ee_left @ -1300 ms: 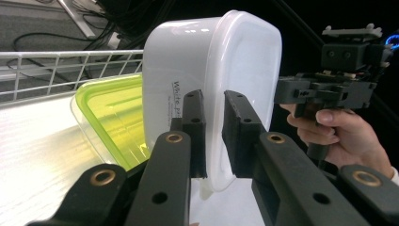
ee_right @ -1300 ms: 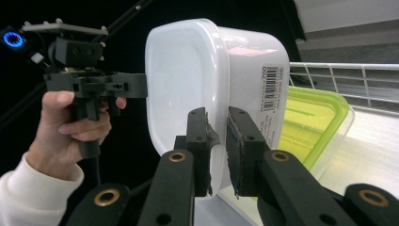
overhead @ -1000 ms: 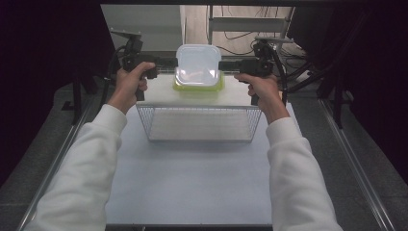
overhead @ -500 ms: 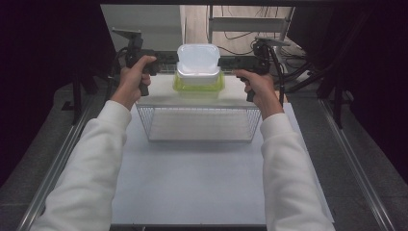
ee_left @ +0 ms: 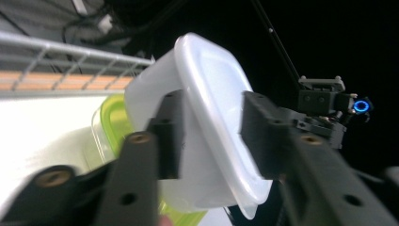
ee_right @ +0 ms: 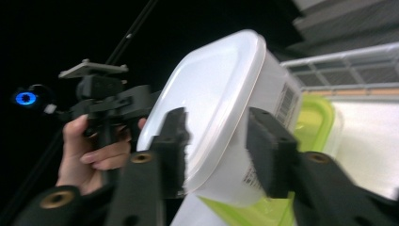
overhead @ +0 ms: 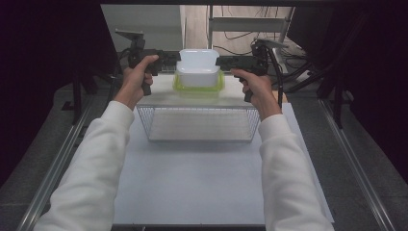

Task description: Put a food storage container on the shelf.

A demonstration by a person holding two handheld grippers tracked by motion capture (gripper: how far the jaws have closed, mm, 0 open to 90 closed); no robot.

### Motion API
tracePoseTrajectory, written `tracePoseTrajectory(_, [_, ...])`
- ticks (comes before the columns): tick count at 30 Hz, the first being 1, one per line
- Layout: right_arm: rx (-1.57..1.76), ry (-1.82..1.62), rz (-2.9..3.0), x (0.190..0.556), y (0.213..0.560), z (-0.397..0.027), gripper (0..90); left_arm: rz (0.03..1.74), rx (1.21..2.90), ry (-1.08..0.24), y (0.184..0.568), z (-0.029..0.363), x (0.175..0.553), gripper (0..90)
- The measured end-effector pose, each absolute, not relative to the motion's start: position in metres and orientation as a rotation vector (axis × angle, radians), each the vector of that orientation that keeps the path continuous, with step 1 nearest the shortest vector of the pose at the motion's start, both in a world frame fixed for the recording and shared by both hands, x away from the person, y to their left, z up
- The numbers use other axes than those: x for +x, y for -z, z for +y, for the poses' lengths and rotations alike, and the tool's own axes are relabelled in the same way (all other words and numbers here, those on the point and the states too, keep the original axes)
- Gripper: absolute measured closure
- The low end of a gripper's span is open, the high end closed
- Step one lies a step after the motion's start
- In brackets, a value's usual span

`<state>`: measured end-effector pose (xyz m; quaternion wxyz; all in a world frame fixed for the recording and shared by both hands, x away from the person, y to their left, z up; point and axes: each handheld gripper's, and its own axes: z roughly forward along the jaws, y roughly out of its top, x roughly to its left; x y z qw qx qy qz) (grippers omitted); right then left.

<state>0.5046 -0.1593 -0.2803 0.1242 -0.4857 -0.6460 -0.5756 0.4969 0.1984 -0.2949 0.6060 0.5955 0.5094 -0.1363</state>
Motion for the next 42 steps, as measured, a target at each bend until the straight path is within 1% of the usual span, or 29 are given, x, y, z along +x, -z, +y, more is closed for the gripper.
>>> tracePoseTrajectory(1, [-1.423,1.697,-1.903,0.503,0.278,-0.159,52.5,1.171,1.378,0.299,0.294,0.199,0.496,52.7])
tracePoseTrajectory(2, [-1.423,1.711,-1.917,0.502,0.277,-0.159,50.0,1.163,1.381,0.27,0.291,0.2,0.494,50.3])
tracePoseTrajectory(4, [-1.428,1.73,-1.95,0.498,0.274,-0.161,45.5,1.138,1.391,0.215,0.286,0.202,0.487,46.2])
tracePoseTrajectory(6, [-1.417,1.746,-2.002,0.493,0.269,-0.165,42.7,1.114,1.405,0.19,0.282,0.205,0.482,42.7])
tracePoseTrajectory(8, [-1.399,1.761,-2.047,0.487,0.265,-0.169,40.8,1.085,1.441,0.137,0.278,0.206,0.471,41.4])
tracePoseTrajectory(11, [-1.344,1.774,-2.112,0.476,0.262,-0.175,37.9,1.048,1.459,0.111,0.276,0.208,0.456,38.4])
tracePoseTrajectory(15, [-1.285,1.767,-2.158,0.459,0.266,-0.184,36.3,1.004,1.517,0.03,0.276,0.21,0.429,37.5])
tracePoseTrajectory(18, [-1.243,1.747,-2.219,0.444,0.273,-0.189,35.7,0.971,1.555,0.001,0.281,0.213,0.409,36.2])
tracePoseTrajectory(24, [-1.193,1.704,-2.338,0.413,0.295,-0.203,34.8,0.945,1.649,-0.054,0.306,0.217,0.368,33.6])
tracePoseTrajectory(30, [-1.169,1.643,-2.466,0.38,0.323,-0.215,34.6,0.927,1.72,-0.061,0.344,0.217,0.33,31.4])
tracePoseTrajectory(39, [-1.162,1.541,-2.59,0.338,0.368,-0.236,34.6,0.947,1.831,-0.068,0.404,0.212,0.291,29.9])
tracePoseTrajectory(42, [-1.164,1.532,-2.597,0.33,0.379,-0.241,34.7,0.958,1.837,-0.058,0.414,0.211,0.287,29.6])
